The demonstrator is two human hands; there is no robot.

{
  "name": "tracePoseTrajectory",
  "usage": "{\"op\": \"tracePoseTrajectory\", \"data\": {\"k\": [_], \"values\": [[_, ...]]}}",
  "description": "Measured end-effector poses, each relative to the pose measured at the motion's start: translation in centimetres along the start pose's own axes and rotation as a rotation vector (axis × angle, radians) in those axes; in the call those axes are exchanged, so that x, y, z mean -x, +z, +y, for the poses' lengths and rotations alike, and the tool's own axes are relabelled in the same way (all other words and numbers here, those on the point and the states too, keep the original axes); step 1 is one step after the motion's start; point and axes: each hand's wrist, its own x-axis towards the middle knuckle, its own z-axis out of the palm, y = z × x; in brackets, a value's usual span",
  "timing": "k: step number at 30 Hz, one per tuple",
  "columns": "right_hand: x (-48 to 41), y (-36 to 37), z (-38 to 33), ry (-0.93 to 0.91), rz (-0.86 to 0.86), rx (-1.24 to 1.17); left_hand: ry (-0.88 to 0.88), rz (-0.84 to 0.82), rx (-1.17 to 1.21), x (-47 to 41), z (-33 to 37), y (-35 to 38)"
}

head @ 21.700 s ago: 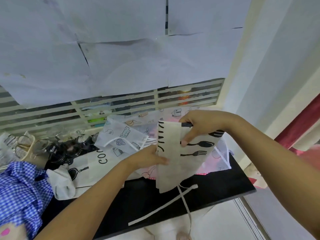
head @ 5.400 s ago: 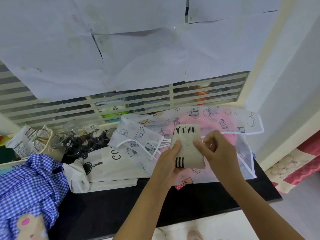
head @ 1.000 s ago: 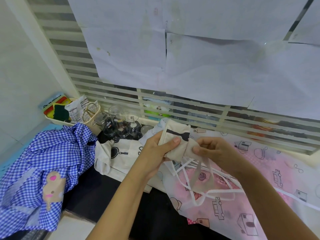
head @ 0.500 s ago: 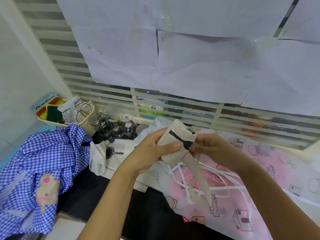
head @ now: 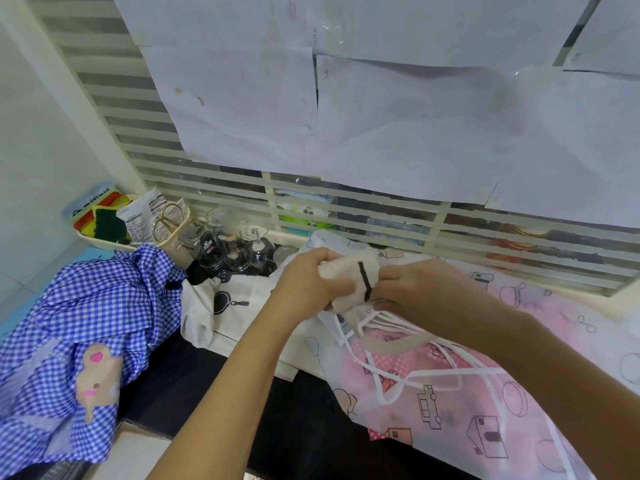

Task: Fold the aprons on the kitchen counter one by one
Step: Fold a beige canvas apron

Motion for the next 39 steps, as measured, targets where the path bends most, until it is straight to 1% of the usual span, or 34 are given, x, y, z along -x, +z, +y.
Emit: {"op": "tracePoseTrajectory", "data": {"k": [3,5,8,11,13,17,20,21,22,23,24,26,28,29,31,32,34,35,38,39], "values": [[-0.8,-1.0,0.7,0.094,-0.124,-0.123,0.191,-0.176,-0.208,0.1,0.0,0.4],[-0.9,-1.3,0.9,0.118,-0.130,-0.257,0.262,-0.246,-0.255,0.0,0.0,0.1],[-0.8,-1.7,1.0,0.157,-0.164,-0.372,0.257,-0.335,-0.203,0.1,-0.1,-0.4],[-0.5,-2.3,1.5,0.263,-0.080,-0.526,0.243,-0.420,-0.071,0.5,0.2,-0.7],[-0.6,-2.5,1.6,0.275,-0.069,-0.586,0.227,-0.456,-0.044,0.8,0.4,-0.7],[-1.3,-2.6,1.2,0.307,-0.122,-0.544,0.224,-0.455,-0.065,0.9,0.2,-0.1],[-2.0,-2.6,1.1,0.334,-0.243,-0.510,0.209,-0.427,-0.073,1.1,0.2,0.6],[-2.2,-2.6,1.3,0.343,-0.302,-0.551,0.200,-0.434,-0.070,1.2,0.2,0.6],[-2.4,-2.5,1.5,0.353,-0.372,-0.671,0.191,-0.455,-0.069,1.2,0.3,0.6],[-2.4,-2.3,1.9,0.360,-0.439,-0.870,0.176,-0.487,-0.054,1.3,0.4,0.5],[-2.3,-2.0,2.4,0.366,-0.480,-1.124,0.156,-0.526,-0.021,1.4,0.4,0.3],[-2.3,-0.8,3.8,0.365,-0.484,-1.600,0.148,-0.595,0.094,1.7,0.3,-0.3],[-2.2,1.2,5.2,0.326,-0.498,-1.964,0.193,-0.645,0.295,1.9,-0.1,-1.2],[-1.9,2.4,5.9,0.293,-0.523,-2.137,0.207,-0.632,0.436,2.0,-0.5,-1.6],[-0.8,5.1,7.2,0.173,-0.556,-2.418,0.210,-0.492,0.727,2.3,-1.3,-2.8],[-0.1,6.2,7.5,0.132,-0.545,-2.495,0.202,-0.401,0.822,2.4,-1.7,-3.4],[1.2,7.5,7.5,0.126,-0.441,-2.514,0.173,-0.296,0.933,2.5,-2.2,-4.2],[1.7,7.7,7.1,0.152,-0.345,-2.467,0.129,-0.264,0.994,2.2,-2.6,-4.3],[2.6,6.6,5.8,0.363,0.034,-2.260,-0.079,-0.146,1.253,1.3,-3.5,-3.6],[2.7,6.0,5.3,0.405,0.119,-2.214,-0.117,-0.106,1.334,0.9,-3.8,-3.2]]}}
